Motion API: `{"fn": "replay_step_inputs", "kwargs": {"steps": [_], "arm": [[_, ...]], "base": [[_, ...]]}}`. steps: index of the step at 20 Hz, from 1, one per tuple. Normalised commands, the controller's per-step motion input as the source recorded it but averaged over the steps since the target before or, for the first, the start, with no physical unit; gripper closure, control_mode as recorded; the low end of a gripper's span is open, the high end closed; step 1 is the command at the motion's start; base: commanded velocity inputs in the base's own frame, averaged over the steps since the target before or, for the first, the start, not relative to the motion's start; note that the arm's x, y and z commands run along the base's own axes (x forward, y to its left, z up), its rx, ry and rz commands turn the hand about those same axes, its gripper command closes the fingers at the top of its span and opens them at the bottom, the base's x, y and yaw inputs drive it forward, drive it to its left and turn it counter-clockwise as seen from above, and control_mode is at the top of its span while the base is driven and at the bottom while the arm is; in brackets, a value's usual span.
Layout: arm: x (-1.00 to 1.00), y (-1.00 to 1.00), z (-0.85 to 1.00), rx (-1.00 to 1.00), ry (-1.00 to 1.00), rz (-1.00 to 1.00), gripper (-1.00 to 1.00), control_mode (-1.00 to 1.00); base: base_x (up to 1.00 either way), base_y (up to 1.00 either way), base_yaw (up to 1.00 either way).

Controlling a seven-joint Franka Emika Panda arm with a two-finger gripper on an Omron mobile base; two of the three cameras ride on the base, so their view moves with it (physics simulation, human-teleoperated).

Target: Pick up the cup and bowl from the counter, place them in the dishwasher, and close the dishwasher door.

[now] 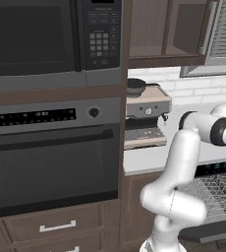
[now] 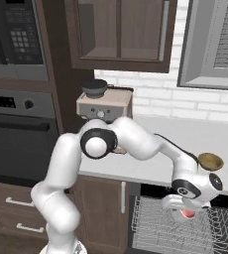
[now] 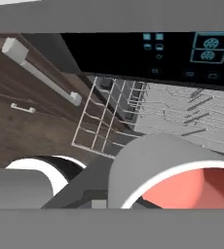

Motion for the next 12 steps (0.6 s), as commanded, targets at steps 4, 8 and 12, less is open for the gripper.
{"fn": "replay_step_inputs", "kwargs": {"steps": [4,8,12], "arm": [[-0.42,-0.65,-0.12,0.64,-0.21,0.07,1.0,-1.0],[-0.27,-0.5,0.0,0.5,-0.21,0.02,1.0,-1.0],[-0.1,-0.09,0.0,0.27,-0.16,0.0,1.0,-1.0]], "base": [[0.0,0.0,0.0],[0.0,0.0,0.0],[0.0,0.0,0.0]]}}
